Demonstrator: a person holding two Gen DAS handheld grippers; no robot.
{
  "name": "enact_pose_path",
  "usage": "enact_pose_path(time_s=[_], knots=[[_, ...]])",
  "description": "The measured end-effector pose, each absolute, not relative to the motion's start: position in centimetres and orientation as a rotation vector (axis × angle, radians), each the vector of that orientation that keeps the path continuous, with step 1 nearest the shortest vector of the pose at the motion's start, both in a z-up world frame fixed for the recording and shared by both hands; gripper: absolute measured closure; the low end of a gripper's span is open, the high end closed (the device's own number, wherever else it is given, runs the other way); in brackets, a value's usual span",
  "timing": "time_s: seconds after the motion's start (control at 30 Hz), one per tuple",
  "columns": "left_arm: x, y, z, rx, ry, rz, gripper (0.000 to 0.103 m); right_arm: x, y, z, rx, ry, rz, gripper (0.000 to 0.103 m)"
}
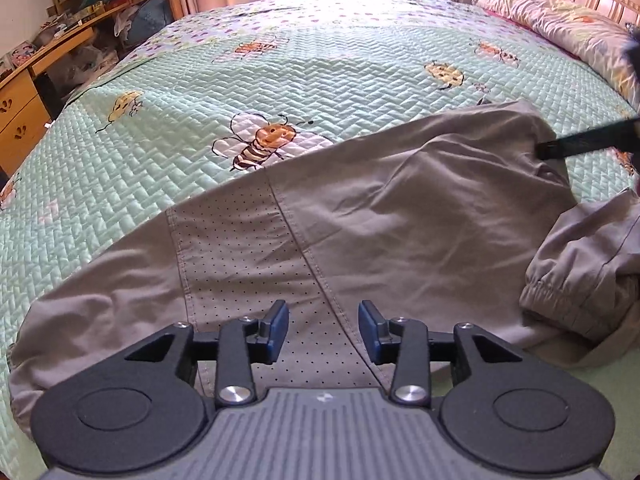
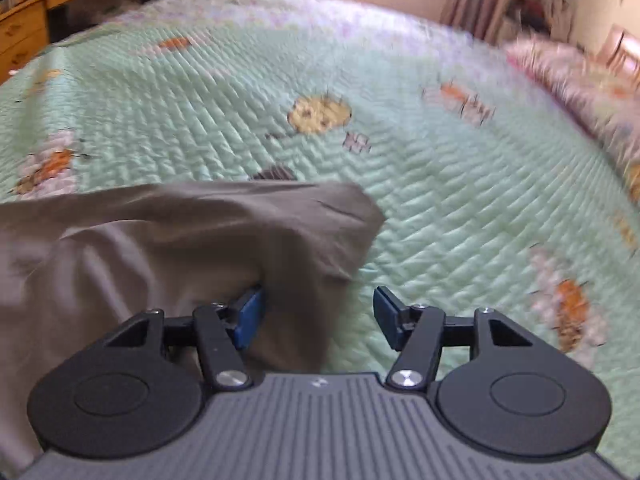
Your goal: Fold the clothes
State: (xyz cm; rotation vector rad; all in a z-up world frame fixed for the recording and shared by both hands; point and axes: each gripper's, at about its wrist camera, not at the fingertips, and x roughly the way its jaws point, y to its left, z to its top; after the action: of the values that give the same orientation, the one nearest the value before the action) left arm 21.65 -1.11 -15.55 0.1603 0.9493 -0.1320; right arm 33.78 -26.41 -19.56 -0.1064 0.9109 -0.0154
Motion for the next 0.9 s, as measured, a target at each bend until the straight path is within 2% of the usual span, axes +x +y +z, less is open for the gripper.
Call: enact_pose_path(time_s=[0.03,0.1,0.3,0.63,0.73,0.9], knots=[[21.9,-1.2,-15.7,0.163,0.954,-0.128,0.061,34.1,-26.1,-20.1,-0.102,0.922,-0.014,0.069],[22.2,-1.3,-16.1,0.168,0.962,-0.122,0.061,33.8,-25.3,-20.5,-0.108,0.92,0.001,0.097],[22.7,-1.9,-16.6,0.166,0.969,-0.122,0.059,30.9,-22.6,-18.5,-0.227,0.827,0.046,0.099],[22.1,-2.1,-16.1,0.156,0.975,-0.079,0.056,25.0,-16.6,-14.2,-0.37,0.794,0.277,0.1],[21.3,-1.1,-15.3,0.142,0.954,-0.047,0.05,22.6,-14.2,-14.2,-0.388,0.835,0.405,0.1],[20.3,0.7,-15.2,0.143,0.942,-0.015,0.049,19.2,-9.6,-16.1,-0.499,0.884,0.534,0.1]])
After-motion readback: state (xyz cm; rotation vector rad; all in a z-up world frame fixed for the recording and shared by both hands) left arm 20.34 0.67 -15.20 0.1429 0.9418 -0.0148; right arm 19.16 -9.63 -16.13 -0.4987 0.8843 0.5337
